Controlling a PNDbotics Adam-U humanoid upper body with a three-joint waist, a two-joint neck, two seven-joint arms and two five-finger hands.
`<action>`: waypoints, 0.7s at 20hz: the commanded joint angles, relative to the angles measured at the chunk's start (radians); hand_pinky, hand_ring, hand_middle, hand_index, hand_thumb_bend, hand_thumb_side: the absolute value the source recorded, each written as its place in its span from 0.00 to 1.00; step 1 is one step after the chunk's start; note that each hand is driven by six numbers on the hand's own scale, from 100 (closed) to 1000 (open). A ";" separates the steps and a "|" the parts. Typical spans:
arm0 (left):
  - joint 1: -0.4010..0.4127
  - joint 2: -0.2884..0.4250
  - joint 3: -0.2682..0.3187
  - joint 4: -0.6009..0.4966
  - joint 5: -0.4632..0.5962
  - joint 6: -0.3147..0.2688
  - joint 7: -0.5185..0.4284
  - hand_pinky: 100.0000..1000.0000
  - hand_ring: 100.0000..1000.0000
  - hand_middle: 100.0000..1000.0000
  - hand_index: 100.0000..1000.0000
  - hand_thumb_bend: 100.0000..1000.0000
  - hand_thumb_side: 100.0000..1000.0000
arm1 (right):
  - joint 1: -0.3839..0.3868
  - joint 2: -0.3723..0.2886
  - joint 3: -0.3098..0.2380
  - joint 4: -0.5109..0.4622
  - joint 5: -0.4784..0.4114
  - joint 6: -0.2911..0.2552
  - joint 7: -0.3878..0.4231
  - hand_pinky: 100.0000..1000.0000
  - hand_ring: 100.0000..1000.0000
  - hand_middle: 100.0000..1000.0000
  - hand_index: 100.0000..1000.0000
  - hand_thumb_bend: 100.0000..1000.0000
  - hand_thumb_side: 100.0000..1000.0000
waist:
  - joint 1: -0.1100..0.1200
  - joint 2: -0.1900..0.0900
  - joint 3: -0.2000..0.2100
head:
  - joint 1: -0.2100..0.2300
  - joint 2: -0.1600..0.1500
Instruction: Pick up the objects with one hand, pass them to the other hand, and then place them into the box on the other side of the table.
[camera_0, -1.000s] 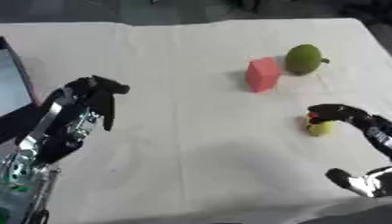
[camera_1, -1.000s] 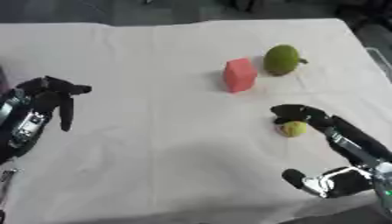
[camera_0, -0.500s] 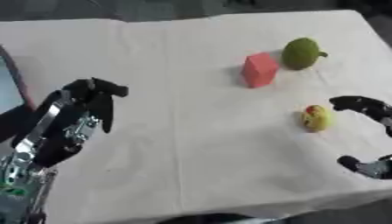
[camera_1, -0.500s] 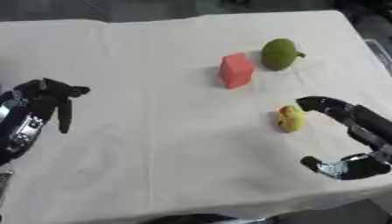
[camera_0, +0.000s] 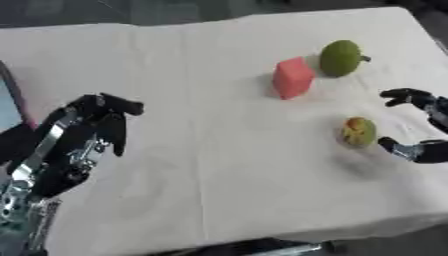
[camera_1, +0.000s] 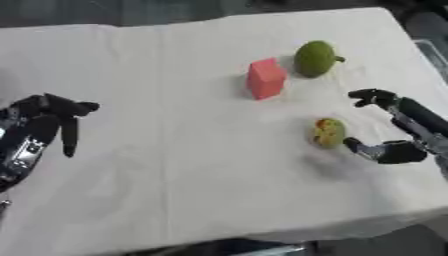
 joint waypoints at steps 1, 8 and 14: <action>-0.013 -0.003 -0.004 -0.018 0.001 -0.003 -0.005 0.86 0.18 0.23 0.65 0.00 0.61 | -0.040 -0.041 0.004 0.063 0.012 0.004 -0.015 0.91 0.76 0.81 0.92 0.26 0.49 | -0.001 -0.011 0.004 | -0.013 -0.002; -0.016 -0.004 -0.010 -0.018 0.001 0.000 -0.009 0.87 0.18 0.23 0.65 0.00 0.61 | -0.072 -0.035 0.033 0.107 0.052 -0.020 0.003 0.90 0.76 0.79 0.87 0.24 0.49 | -0.003 -0.009 0.012 | -0.021 -0.002; -0.015 -0.004 -0.011 -0.018 0.005 0.002 -0.015 0.87 0.18 0.23 0.65 0.00 0.61 | -0.068 -0.037 0.045 0.100 0.108 -0.047 0.025 0.90 0.78 0.80 0.82 0.22 0.47 | -0.006 -0.011 0.015 | -0.020 -0.002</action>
